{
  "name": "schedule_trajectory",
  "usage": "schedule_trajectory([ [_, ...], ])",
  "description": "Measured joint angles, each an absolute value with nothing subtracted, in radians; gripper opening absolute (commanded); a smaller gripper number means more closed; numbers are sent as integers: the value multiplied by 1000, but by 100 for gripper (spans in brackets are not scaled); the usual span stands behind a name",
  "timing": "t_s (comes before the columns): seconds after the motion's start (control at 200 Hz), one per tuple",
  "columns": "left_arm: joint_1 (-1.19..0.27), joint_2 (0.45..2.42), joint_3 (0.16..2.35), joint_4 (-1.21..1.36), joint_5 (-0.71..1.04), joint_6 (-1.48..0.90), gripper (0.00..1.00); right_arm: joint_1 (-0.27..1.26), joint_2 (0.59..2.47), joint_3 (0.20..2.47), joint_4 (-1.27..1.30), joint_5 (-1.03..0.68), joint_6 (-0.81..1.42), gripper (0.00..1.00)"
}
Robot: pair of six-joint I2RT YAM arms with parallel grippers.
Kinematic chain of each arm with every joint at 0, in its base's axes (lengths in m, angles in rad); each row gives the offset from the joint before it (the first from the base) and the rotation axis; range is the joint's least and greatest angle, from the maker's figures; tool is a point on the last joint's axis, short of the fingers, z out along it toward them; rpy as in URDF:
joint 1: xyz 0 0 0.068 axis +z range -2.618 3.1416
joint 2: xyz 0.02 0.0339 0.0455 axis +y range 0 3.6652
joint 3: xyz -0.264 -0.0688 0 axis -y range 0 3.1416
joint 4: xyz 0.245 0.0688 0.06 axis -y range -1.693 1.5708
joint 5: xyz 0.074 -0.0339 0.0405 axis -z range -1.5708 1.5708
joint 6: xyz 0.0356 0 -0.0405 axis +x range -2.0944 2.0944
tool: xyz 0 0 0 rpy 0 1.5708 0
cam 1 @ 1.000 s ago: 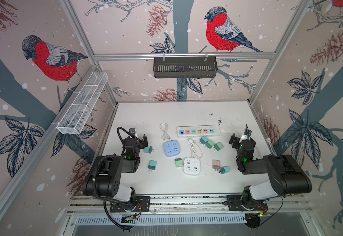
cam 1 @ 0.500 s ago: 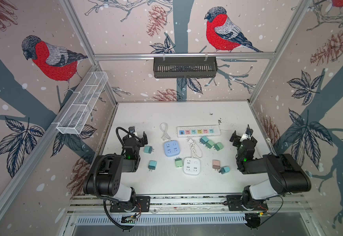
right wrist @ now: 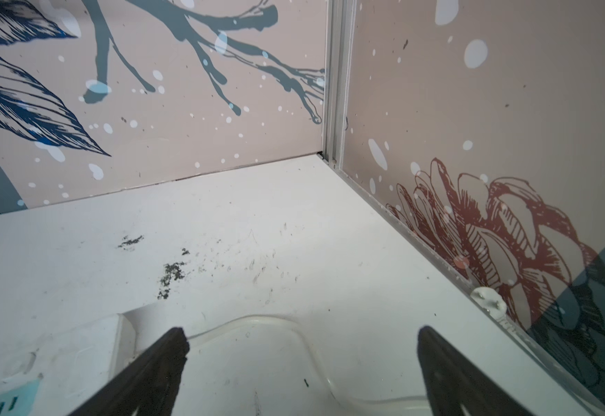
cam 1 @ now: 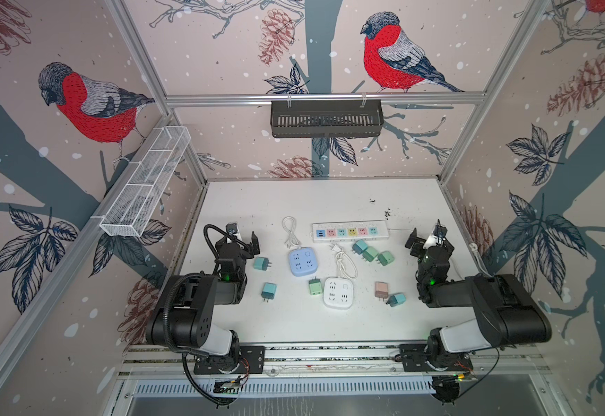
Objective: Insert the plug
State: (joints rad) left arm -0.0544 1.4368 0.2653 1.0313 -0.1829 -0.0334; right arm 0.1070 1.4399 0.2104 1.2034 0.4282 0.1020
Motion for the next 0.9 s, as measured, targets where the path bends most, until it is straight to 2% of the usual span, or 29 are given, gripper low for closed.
schedule_trajectory([
  [0.17,-69,1205,288,906,-148,-57,99,185,1287,313,1005,561,104,99],
  [0.335,-84,1024,282,806,-48,-202,99,191,1171,599,533,573,285,99],
  [0.445,-86,870,362,633,-17,-311,99,195,1135,738,265,520,444,99],
  [0.565,-89,735,387,524,22,-408,99,190,1030,707,84,345,509,99],
  [0.831,-88,589,284,400,-28,-647,99,249,765,594,-21,132,588,100],
  [0.901,-87,565,284,400,-26,-682,99,267,753,588,-31,105,606,95],
])
